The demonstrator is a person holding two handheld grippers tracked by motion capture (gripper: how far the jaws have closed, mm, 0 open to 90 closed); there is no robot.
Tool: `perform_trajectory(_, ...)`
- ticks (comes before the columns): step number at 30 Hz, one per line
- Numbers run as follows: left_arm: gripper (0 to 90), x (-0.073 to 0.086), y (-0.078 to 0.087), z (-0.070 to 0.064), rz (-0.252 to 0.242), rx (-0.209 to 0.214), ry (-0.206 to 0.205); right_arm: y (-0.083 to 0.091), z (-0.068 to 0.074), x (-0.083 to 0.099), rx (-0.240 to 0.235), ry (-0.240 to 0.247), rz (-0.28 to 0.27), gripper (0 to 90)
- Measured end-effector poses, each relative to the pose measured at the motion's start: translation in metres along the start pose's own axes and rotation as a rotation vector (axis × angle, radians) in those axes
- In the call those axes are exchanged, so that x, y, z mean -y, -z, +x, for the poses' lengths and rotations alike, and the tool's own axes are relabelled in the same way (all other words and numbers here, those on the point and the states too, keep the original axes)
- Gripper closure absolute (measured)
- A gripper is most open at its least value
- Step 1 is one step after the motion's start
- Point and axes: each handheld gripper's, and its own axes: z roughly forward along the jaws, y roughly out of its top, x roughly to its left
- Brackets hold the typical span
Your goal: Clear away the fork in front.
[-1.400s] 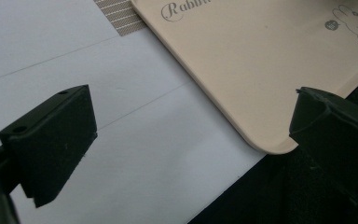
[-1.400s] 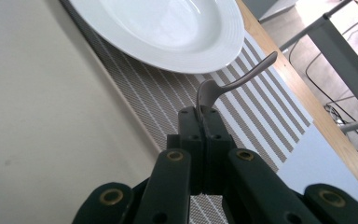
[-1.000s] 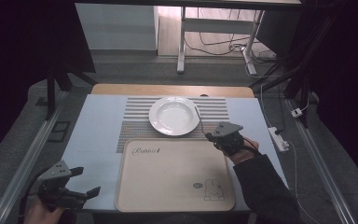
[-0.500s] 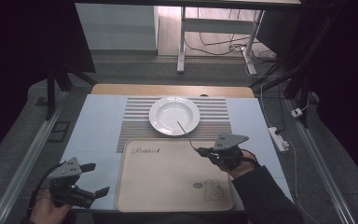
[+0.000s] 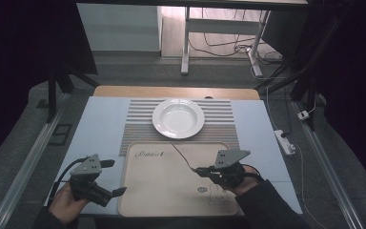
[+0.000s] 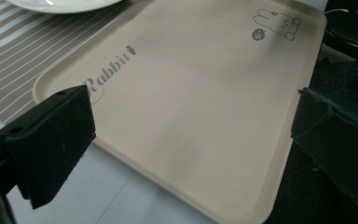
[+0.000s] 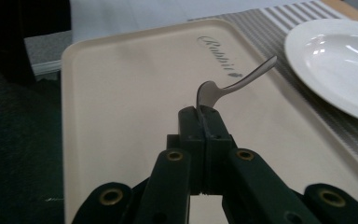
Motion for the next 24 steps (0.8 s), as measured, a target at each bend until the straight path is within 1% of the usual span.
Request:
perform_trajectory(5, 0.0, -0.011, -0.015, 0.004, 0.019, 0.038, -0.017, -0.004, 0.01, 0.0, -0.041, 0.013, 0.013, 89.7)
perform_trajectory(8, 0.2, -0.018, -0.025, 0.005, 0.047, 0.042, -0.053, -0.006, 0.015, 0.0, -0.07, 0.022, 0.017, 89.7)
perform_trajectory(11, 0.2, -0.023, -0.034, 0.008, 0.043, 0.107, -0.072, -0.008, 0.019, 0.0, -0.095, 0.031, 0.023, 89.7)
perform_trajectory(14, 2.2, -0.029, -0.045, 0.012, 0.06, 0.142, -0.12, -0.01, 0.022, -0.001, -0.114, 0.037, 0.025, 89.8)
perform_trajectory(15, 2.4, -0.03, -0.048, 0.013, 0.063, 0.152, -0.127, -0.01, 0.023, -0.001, -0.12, 0.041, 0.024, 89.7)
perform_trajectory(17, 2.4, -0.034, -0.056, 0.015, 0.082, 0.17, -0.158, -0.01, 0.024, -0.002, -0.13, 0.046, 0.029, 89.7)
perform_trajectory(18, 2.4, -0.036, -0.06, 0.016, 0.093, 0.181, -0.174, -0.011, 0.025, -0.002, -0.137, 0.046, 0.023, 89.7)
perform_trajectory(21, 2.4, -0.042, -0.073, 0.018, 0.121, 0.201, -0.221, -0.012, 0.027, -0.003, -0.151, 0.049, 0.019, 89.7)
perform_trajectory(24, 2.3, -0.048, -0.083, 0.019, 0.135, 0.228, -0.264, -0.013, 0.028, -0.004, -0.162, 0.062, 0.021, 89.7)
